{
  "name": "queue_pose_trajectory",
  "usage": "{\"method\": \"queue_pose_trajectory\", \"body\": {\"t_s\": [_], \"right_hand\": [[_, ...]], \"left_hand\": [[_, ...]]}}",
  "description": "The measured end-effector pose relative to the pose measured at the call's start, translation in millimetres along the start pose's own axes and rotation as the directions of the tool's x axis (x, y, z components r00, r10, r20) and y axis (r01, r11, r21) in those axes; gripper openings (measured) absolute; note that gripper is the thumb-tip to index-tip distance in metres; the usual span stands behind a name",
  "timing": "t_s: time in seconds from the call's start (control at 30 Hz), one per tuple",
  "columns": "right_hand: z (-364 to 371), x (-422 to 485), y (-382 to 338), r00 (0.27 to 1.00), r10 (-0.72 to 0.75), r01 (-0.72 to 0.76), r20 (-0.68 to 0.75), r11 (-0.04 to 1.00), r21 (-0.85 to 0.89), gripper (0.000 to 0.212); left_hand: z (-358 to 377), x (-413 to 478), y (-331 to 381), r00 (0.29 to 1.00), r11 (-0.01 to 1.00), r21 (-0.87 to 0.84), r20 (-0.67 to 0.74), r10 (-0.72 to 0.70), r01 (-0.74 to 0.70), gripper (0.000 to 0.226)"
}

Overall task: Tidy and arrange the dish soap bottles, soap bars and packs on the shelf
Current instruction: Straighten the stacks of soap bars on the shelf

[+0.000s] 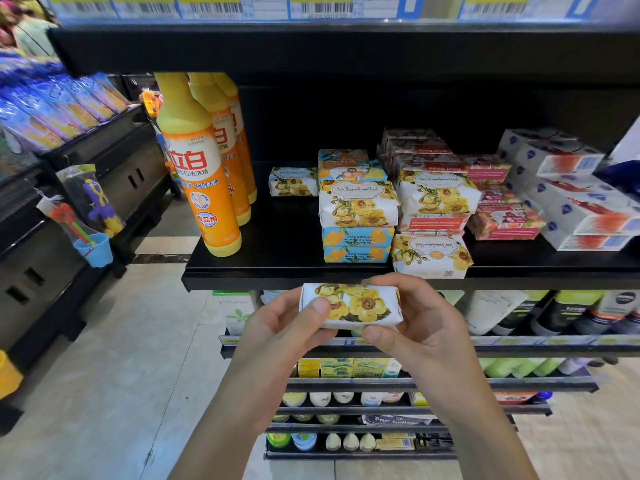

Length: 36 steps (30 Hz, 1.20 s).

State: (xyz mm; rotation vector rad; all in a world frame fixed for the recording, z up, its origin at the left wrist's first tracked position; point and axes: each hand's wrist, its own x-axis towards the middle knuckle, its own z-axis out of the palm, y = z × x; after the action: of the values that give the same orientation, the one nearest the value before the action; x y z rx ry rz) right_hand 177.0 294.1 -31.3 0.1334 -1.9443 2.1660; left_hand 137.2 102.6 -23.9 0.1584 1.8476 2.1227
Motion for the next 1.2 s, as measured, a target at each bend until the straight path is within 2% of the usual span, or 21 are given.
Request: {"method": "queue_pose_trajectory", "body": {"t_s": [0.1,0.2,0.3,0.43,0.5,0.67,0.83,1.07,1.2], "right_hand": [[0,0,1,1.0,0.006,-0.007,0.016,1.0,0.011,0.048],[1,-2,0,0.999,0.036,-0.036,0.016,0.999,-0.011,0.053],[3,-2,-1,0.99,0.133,-0.134,-0.039,0.991,-0.027,0.059],[7,-1,0,0.971,0.225,-0.227,-0.084,0.974,-0.016,0.055],[8,-1,0,0.966,0.239,-0.24,-0.094,0.971,0.005,0.053],[7,-4,0,0.969,0.222,-0.219,-0.103,0.975,0.04,0.049],[6,-6,1,0.981,0.17,-0.168,-0.093,0.985,0.025,0.062],[-1,-8,0,0.998,0.061,-0.06,-0.021,0.997,0.043,0.072],[-5,-7,-2,0.999,0.016,-0.017,0.042,0.999,0.028,0.071]], "left_hand": [[0,0,0,1.0,0.999,-0.033,-0.02,-0.007,0.006,0.06],[0,-1,-2,0.999,0.999,-0.041,-0.042,-0.001,-0.001,0.069],[0,-2,-4,0.998,0.999,-0.036,-0.067,0.017,-0.019,0.075],[2,-4,-4,0.997,0.999,-0.026,-0.068,0.022,-0.024,0.059],[2,-5,-3,0.997,1.0,-0.02,-0.072,0.018,-0.02,0.059],[2,-8,-2,0.998,0.999,-0.022,-0.058,0.025,-0.026,0.061],[1,-9,0,0.999,0.999,-0.037,-0.032,0.022,-0.023,0.074],[4,-9,2,1.0,0.985,-0.173,-0.014,-0.022,0.019,0.052],[6,-8,2,1.0,0.988,-0.152,0.015,0.008,-0.006,0.049]]}}
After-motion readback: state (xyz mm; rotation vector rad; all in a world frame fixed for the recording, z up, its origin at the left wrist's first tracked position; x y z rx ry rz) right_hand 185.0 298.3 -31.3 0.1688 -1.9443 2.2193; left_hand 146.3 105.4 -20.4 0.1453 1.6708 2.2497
